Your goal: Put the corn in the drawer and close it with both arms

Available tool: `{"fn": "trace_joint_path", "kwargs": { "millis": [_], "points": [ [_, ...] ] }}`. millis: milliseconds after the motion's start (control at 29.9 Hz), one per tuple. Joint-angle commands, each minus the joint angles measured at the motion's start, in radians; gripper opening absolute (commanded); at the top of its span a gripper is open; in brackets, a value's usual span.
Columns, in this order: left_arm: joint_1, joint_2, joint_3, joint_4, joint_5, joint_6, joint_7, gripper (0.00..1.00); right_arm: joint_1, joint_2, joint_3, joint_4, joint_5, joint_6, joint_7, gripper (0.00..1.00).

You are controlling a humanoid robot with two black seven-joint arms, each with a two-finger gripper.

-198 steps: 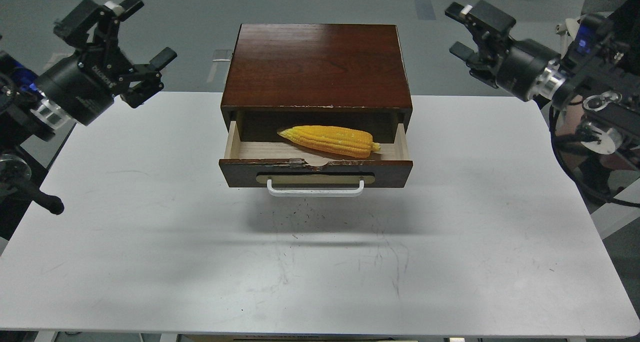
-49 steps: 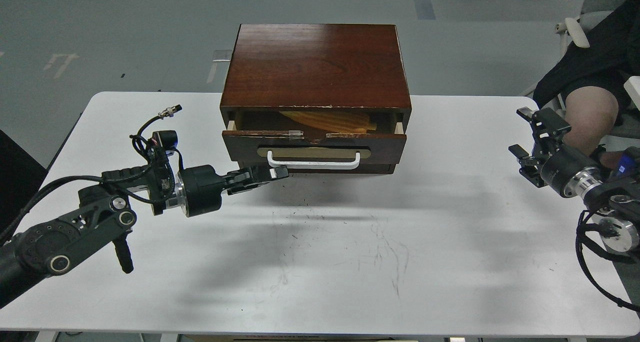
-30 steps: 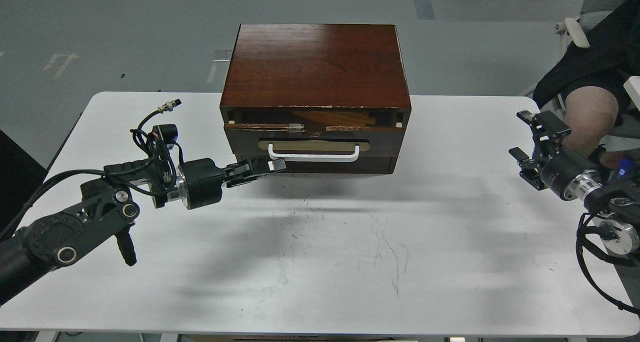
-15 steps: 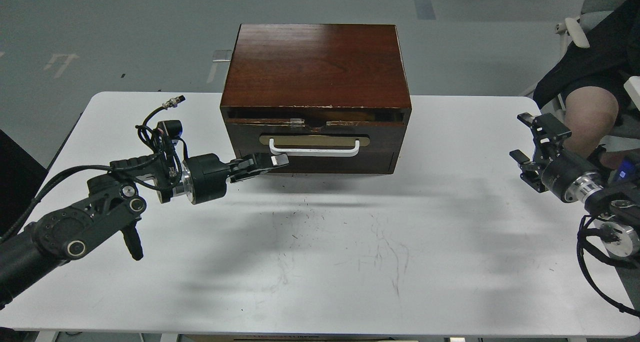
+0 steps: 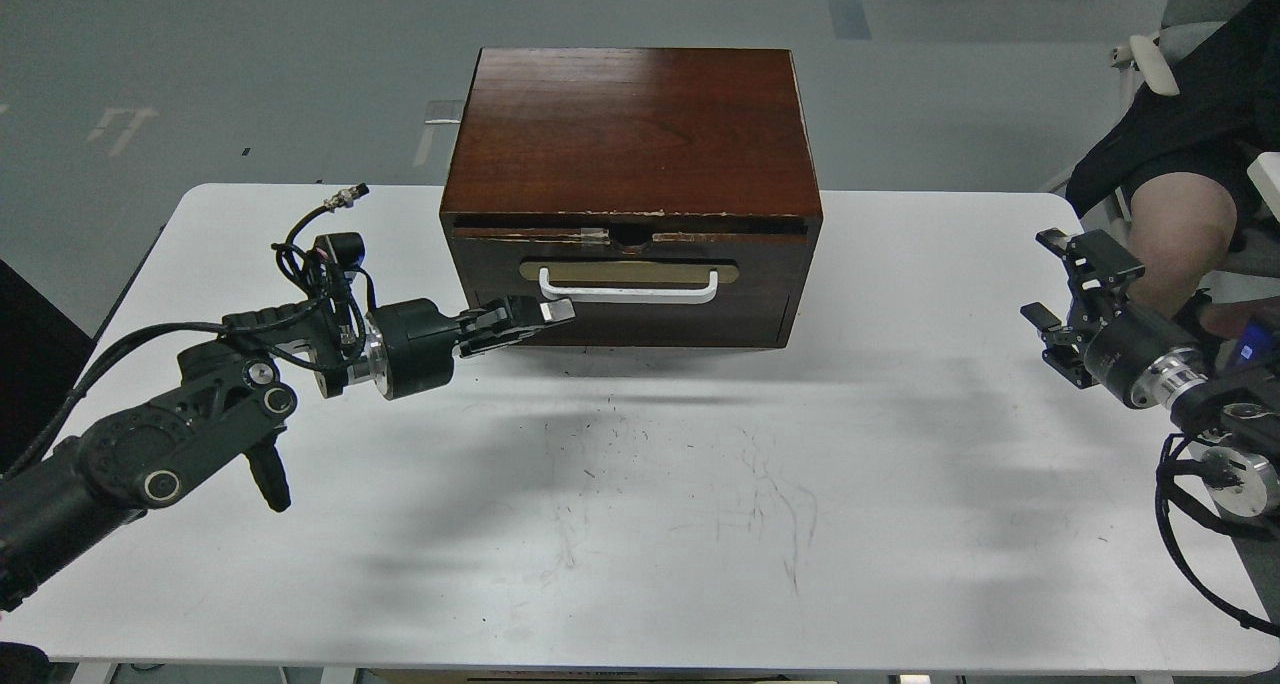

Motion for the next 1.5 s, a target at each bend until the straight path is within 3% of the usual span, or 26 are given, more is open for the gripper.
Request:
{"fn": "trace_joint_path", "kwargs": {
  "millis": [0, 735, 902, 1069, 1103, 1169, 1203, 1236, 1270, 1470],
  "points": [
    [-0.005, -0.001, 0.001, 0.007, 0.000, 0.004, 0.000, 0.00, 0.000, 0.000, 0.000, 0.001, 0.000, 0.000, 0.000, 0.99],
    [-0.012, -0.013, 0.004, 0.038, -0.021, 0.017, -0.004, 0.00, 0.000, 0.000, 0.000, 0.001, 0.000, 0.000, 0.000, 0.99],
    [-0.008, -0.004, 0.015, 0.018, -0.028, -0.002, -0.012, 0.00, 0.000, 0.000, 0.000, 0.001, 0.000, 0.000, 0.000, 0.99],
    [0.006, 0.046, 0.018, -0.048, -0.089, -0.066, -0.048, 0.00, 0.000, 0.000, 0.001, 0.001, 0.000, -0.001, 0.000, 0.99],
    [0.009, 0.053, 0.018, -0.059, -0.107, -0.066, -0.048, 0.07, 0.000, 0.000, 0.005, 0.001, 0.000, -0.001, 0.000, 0.99],
    [0.029, 0.088, 0.009, -0.108, -0.202, -0.066, -0.048, 0.47, 0.000, 0.003, 0.027, 0.001, 0.000, -0.001, 0.000, 0.99],
    [0.035, 0.100, 0.006, -0.122, -0.233, -0.066, -0.048, 0.58, 0.000, 0.003, 0.035, 0.001, 0.000, -0.001, 0.000, 0.99],
    [0.043, 0.123, 0.004, -0.140, -0.303, -0.066, -0.048, 0.86, 0.000, 0.006, 0.050, 0.001, 0.000, -0.001, 0.000, 0.99],
    [0.044, 0.134, 0.004, -0.146, -0.340, -0.066, -0.048, 1.00, 0.000, 0.008, 0.058, 0.001, 0.000, -0.001, 0.000, 0.99],
    [0.070, 0.192, -0.007, -0.131, -0.621, -0.066, -0.048, 1.00, 0.000, 0.037, 0.109, 0.002, 0.000, -0.003, 0.000, 0.99]
  ]
}}
